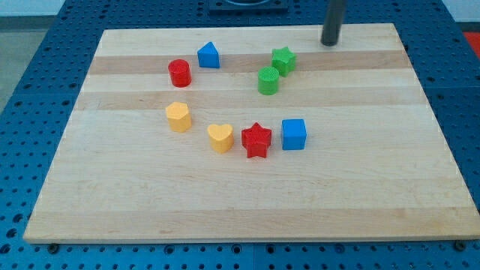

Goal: Push green blocks into the red star

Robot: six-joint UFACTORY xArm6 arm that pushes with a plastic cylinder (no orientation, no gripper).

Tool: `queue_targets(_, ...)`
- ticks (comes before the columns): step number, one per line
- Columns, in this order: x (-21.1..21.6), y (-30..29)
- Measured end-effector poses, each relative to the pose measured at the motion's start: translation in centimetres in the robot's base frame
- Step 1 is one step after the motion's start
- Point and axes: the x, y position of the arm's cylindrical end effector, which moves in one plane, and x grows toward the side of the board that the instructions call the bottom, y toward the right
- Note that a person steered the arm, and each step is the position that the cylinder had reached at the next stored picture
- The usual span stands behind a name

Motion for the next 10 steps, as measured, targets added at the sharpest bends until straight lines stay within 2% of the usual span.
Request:
queue_targets(1,1.8,-0.7)
queue_targets(4,2.4,-11.9)
queue_targets(5,5.1,-13.7)
queue_targets(7,15.4,-13.8)
queue_targets(8,17.9,-13.8)
queue_targets(10,18.1,-13.8)
